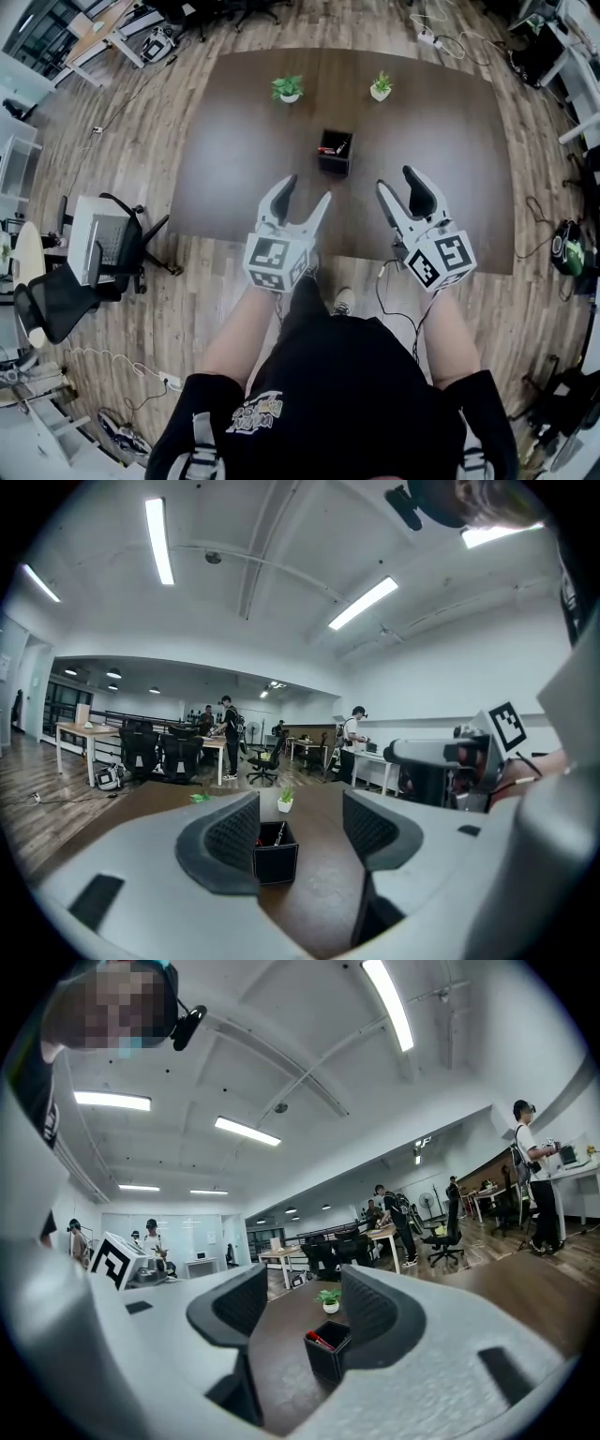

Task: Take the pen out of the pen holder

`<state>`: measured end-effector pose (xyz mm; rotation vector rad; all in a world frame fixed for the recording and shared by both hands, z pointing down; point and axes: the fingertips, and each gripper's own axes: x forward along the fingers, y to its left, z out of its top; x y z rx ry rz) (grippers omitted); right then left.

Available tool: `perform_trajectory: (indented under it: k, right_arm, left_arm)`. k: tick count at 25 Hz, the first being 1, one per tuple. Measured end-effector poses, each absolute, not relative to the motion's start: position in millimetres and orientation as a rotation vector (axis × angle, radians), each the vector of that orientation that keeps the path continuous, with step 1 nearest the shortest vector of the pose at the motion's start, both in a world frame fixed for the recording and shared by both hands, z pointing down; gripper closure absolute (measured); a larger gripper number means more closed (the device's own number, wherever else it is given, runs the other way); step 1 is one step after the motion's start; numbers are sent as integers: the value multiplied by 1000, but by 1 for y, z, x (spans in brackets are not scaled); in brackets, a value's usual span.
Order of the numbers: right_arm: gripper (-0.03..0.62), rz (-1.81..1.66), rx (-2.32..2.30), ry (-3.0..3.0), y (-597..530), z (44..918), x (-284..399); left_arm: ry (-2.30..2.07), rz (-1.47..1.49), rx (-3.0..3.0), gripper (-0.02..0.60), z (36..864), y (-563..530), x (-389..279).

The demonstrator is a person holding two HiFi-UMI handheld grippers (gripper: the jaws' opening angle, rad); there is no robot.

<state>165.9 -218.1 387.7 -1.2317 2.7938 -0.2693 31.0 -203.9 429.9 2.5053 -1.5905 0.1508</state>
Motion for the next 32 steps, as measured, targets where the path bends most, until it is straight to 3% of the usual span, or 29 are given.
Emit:
perform_trajectory:
  k: [15, 32]
  right_arm:
    - [359, -342, -1423, 2740, -278, 408, 138]
    - [364, -474, -1556, 2748, -318, 450, 125]
  left_arm:
    - [-1390, 151, 2486, 331, 489, -285, 20]
    - [-1288, 171, 2365, 454, 568, -334, 15]
